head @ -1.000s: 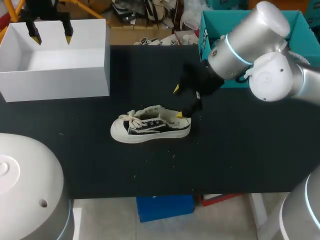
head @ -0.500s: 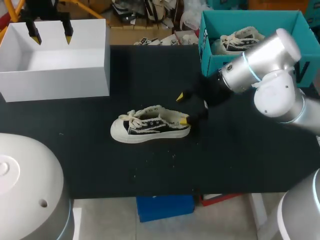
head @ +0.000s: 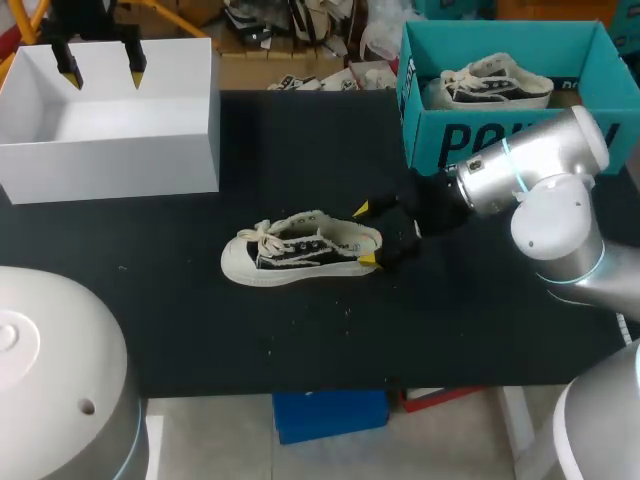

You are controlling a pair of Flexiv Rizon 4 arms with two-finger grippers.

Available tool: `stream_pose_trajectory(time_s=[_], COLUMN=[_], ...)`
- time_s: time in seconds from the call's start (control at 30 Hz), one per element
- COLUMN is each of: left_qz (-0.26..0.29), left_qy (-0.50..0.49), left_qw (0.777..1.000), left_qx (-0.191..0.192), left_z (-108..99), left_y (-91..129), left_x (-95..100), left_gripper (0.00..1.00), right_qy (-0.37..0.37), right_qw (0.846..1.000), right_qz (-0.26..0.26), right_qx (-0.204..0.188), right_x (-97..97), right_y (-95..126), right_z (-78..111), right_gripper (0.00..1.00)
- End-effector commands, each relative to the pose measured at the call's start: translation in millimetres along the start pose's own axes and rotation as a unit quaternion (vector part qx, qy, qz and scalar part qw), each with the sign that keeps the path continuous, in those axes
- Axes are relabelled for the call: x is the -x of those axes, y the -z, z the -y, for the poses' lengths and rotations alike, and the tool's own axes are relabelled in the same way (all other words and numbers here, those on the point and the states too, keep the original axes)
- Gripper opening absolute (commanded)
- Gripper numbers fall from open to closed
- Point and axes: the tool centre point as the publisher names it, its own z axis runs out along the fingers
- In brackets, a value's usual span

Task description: Take the shoe out of the shoebox, open the shoe tongue, remove and reinsert the insole, then place the shoe into the shoebox

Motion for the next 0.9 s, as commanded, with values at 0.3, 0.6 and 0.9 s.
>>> stream_pose_trajectory(time_s=[0.3, 0.6, 0.9], left_qz=[0.001, 0.001, 0.001], left_qy=[0.001, 0.001, 0.001], left_qw=[1.000, 1.000, 1.000], left_qx=[0.000, 0.000, 0.000], left_z=[-0.6, -0.6, -0.6], left_y=[0.5, 0.5, 0.5], left_x=[-0.2, -0.2, -0.2], left_gripper=[1.00, 1.00, 1.00], right_qy=[-0.006, -0.007, -0.008], right_qw=[1.000, 1.000, 1.000], right_qz=[-0.004, -0.011, -0.012], right_qx=[0.028, 0.027, 0.018], right_x=[2.3, 4.7, 6.6], right_y=[-19.4, -25.3, -31.0], right_z=[12.6, 14.6, 17.4], right_gripper=[1.00, 1.00, 1.00])
